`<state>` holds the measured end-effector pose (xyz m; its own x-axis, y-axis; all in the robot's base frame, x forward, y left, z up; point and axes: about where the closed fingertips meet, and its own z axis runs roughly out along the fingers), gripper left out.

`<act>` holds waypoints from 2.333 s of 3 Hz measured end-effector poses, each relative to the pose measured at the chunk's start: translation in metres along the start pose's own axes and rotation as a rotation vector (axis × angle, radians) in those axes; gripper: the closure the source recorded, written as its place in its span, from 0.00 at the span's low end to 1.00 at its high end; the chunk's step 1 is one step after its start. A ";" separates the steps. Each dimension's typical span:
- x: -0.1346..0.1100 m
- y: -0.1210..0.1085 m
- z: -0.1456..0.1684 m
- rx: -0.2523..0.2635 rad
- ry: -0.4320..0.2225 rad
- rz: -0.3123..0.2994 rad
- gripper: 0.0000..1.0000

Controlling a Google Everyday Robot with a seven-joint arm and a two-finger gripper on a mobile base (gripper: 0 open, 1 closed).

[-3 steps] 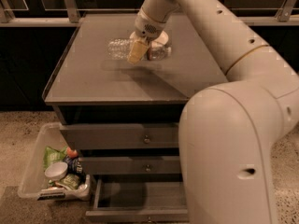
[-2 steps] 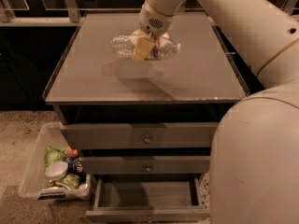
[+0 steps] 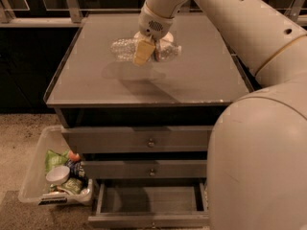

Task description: Place water bottle into bottom drawer

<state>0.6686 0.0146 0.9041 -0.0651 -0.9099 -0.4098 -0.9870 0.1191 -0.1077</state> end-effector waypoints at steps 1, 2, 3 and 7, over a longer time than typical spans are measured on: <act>0.000 0.010 -0.015 0.026 -0.030 0.037 1.00; 0.021 0.052 -0.055 0.095 -0.073 0.128 1.00; 0.058 0.100 -0.046 0.074 -0.025 0.210 1.00; 0.150 0.208 -0.011 0.042 -0.124 0.482 1.00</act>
Offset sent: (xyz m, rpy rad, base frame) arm -0.1508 -0.0751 -0.0104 0.0478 0.0581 -0.2557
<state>0.4521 -0.1017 0.8302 -0.4923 -0.6935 -0.5260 -0.8419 0.5329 0.0853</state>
